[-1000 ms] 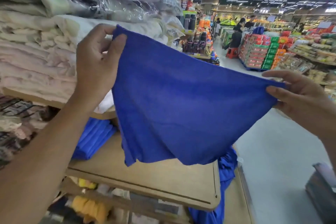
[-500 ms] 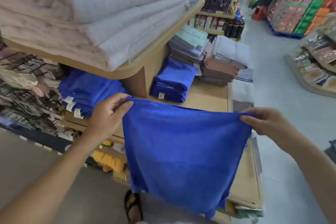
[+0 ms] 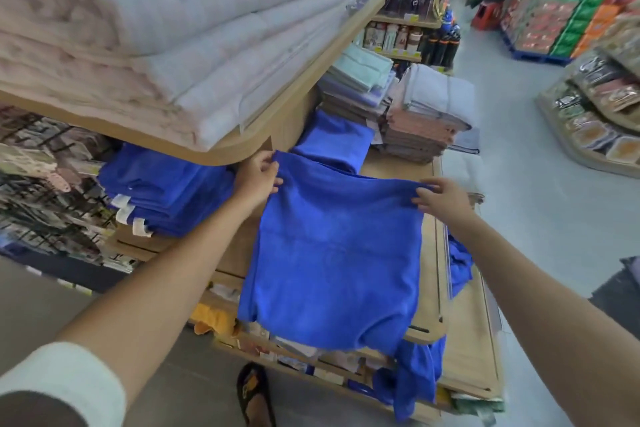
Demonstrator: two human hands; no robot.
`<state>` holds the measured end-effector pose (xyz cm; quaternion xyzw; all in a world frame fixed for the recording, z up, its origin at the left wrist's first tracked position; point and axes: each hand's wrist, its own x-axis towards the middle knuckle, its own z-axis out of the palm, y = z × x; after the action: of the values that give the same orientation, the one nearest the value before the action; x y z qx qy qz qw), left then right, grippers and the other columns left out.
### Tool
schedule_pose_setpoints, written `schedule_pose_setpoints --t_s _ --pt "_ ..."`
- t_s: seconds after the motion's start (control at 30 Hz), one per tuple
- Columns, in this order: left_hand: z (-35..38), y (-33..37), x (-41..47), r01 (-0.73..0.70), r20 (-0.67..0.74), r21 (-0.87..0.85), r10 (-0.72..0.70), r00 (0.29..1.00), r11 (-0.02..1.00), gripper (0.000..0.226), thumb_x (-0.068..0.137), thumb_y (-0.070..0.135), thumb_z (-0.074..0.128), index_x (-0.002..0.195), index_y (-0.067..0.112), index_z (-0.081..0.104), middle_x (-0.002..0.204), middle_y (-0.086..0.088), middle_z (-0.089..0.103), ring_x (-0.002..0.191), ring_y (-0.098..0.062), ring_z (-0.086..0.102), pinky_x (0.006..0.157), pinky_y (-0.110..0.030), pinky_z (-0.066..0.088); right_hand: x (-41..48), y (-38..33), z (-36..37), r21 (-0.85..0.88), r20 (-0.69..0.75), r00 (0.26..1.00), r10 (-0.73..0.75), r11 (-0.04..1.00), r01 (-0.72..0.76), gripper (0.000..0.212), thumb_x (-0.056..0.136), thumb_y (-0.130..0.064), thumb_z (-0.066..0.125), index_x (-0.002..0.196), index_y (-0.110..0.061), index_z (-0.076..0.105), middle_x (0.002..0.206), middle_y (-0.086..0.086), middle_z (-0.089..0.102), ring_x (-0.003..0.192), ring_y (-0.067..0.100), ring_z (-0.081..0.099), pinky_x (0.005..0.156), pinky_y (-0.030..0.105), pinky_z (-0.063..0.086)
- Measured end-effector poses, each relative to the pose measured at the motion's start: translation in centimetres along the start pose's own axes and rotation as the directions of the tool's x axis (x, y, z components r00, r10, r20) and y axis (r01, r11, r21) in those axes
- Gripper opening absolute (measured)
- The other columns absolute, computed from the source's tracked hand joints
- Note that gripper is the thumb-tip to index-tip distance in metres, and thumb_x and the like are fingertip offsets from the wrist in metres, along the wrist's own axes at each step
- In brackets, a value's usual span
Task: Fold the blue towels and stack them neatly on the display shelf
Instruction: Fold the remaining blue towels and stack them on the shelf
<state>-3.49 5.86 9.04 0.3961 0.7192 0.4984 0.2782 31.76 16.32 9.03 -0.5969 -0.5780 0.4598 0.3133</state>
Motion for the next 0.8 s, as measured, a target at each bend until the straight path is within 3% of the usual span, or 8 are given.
schedule_pose_setpoints --t_s 0.07,0.13,0.2,0.27,0.43,0.53,0.63,0.8 --pt "0.5 -0.7 -1.1 0.006 0.042 0.063 -0.009 0.999 0.998 0.040 0.101 0.011 0.055 0.140 0.010 0.049 0.127 -0.001 0.054 0.081 -0.026 0.061 0.061 -0.034 0.050 -0.7 1.1 0.8 -0.154 0.022 1.000 0.011 0.988 -0.007 0.067 0.096 -0.021 0.068 0.155 -0.014 0.036 0.152 0.012 0.044 0.106 0.026 0.068 0.094 0.047 0.057" --pt "0.0 -2.2 -3.4 -0.009 0.050 0.091 0.004 0.999 0.996 0.037 0.099 0.007 0.057 0.135 0.011 0.053 0.126 -0.001 0.056 0.073 -0.025 0.062 0.060 -0.028 0.050 -2.5 2.7 1.3 -0.230 0.031 0.999 -0.008 0.973 0.015 0.072 0.094 -0.028 0.069 0.156 -0.023 0.033 0.154 0.001 0.042 0.099 0.023 0.071 0.092 0.047 0.058" --pt "-1.6 -4.4 -6.7 -0.061 0.035 0.142 0.057 0.998 0.988 0.018 0.099 0.013 0.058 0.115 0.018 0.064 0.109 0.002 0.068 0.064 -0.015 0.064 0.055 -0.015 0.048 -5.7 4.5 1.4 -0.139 0.032 0.996 -0.087 0.986 0.090 0.050 0.094 -0.025 0.068 0.141 -0.029 0.049 0.139 -0.006 0.056 0.083 0.018 0.075 0.083 0.047 0.061" --pt "-3.7 -7.3 -10.7 -0.044 -0.014 0.201 0.047 0.999 0.979 0.008 0.098 0.026 0.060 0.095 0.030 0.065 0.085 0.011 0.069 0.063 -0.008 0.065 0.054 -0.017 0.049 -9.9 6.5 1.4 -0.007 0.063 0.994 -0.092 0.996 0.092 0.023 0.097 -0.019 0.066 0.111 -0.037 0.064 0.111 -0.003 0.069 0.071 0.021 0.075 0.065 0.041 0.062" --pt "-5.3 -14.7 -19.1 0.296 -0.146 0.104 -0.280 0.949 0.949 0.017 0.101 0.033 0.055 0.091 0.031 0.069 0.069 0.008 0.066 0.068 -0.024 0.063 0.060 -0.037 0.046 -19.9 11.1 0.8 -0.001 0.241 0.965 0.099 0.995 -0.102 0.033 0.103 -0.020 0.058 0.074 -0.016 0.071 0.067 0.010 0.070 0.047 0.023 0.061 0.045 0.028 0.049" --pt "-3.9 -16.0 -21.0 0.655 0.125 -0.155 -0.643 0.755 0.739 0.032 0.104 0.041 0.046 0.105 0.020 0.070 0.091 -0.006 0.078 0.075 -0.025 0.068 0.058 -0.032 0.045 -22.2 12.6 1.3 0.009 0.286 0.921 0.264 0.960 -0.279 0.029 0.103 -0.024 0.060 0.083 -0.006 0.071 0.071 0.013 0.074 0.050 0.023 0.063 0.044 0.026 0.049" --pt "-2.8 -15.6 -21.4 0.800 0.444 -0.356 -0.666 0.599 0.483 0.041 0.100 0.049 0.047 0.106 0.015 0.070 0.102 -0.009 0.077 0.076 -0.024 0.069 0.057 -0.030 0.045 -23.1 13.0 2.7 0.107 0.284 0.917 0.280 0.941 -0.320 0.025 0.093 -0.037 0.072 0.101 -0.013 0.068 0.080 0.014 0.077 0.055 0.027 0.069 0.048 0.028 0.054" --pt "-2.3 -14.6 -21.1 0.774 0.513 -0.568 -0.614 0.600 0.281 0.046 0.080 0.057 0.065 0.086 0.014 0.081 0.078 -0.005 0.065 0.065 -0.018 0.061 0.051 -0.026 0.043 -23.5 13.2 4.6 0.174 0.285 0.950 0.124 0.968 -0.179 0.027 0.088 -0.038 0.077 0.110 -0.027 0.065 0.085 0.012 0.078 0.065 0.031 0.075 0.054 0.033 0.060"
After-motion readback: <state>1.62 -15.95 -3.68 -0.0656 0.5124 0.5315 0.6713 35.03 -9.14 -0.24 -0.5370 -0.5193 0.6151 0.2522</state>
